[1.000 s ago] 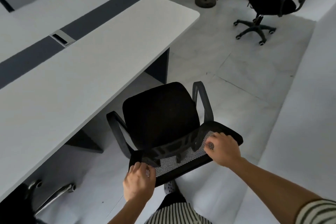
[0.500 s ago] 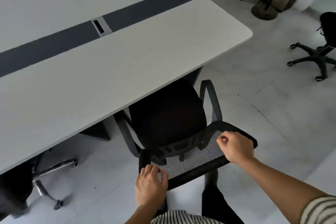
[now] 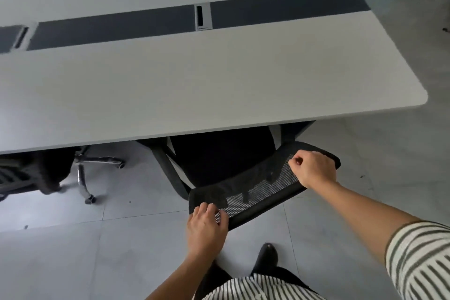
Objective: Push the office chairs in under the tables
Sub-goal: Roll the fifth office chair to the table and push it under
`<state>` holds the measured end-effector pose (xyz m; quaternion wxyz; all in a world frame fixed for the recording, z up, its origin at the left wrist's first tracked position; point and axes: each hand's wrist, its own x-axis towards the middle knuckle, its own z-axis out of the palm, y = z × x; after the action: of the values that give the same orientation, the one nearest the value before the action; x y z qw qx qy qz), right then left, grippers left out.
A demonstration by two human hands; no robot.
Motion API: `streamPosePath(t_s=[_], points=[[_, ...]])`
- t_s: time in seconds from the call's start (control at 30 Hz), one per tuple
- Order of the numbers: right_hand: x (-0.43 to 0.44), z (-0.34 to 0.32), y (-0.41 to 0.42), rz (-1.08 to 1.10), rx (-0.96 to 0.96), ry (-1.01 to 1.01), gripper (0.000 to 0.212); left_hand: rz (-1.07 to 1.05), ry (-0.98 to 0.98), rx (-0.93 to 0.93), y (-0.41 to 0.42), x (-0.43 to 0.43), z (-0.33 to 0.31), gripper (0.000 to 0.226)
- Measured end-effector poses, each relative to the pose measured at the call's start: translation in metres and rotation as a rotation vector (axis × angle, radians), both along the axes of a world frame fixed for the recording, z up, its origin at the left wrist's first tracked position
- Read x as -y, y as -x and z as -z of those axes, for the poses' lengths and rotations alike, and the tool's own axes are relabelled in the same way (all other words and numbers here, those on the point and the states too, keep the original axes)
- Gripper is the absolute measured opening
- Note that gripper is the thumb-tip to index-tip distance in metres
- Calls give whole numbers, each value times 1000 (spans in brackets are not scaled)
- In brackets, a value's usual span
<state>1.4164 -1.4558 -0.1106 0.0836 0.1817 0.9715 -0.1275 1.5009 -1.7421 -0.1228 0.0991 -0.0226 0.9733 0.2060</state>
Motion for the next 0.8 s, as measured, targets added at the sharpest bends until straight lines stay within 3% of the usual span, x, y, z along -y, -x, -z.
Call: streamPosePath(t_s=[0.2, 0.8], points=[[5, 0, 30, 21, 34, 29, 21, 67, 64, -39, 41, 7, -3, 34], [127, 1, 71, 193, 41, 45, 24, 343, 95, -152, 172, 147, -9, 36]])
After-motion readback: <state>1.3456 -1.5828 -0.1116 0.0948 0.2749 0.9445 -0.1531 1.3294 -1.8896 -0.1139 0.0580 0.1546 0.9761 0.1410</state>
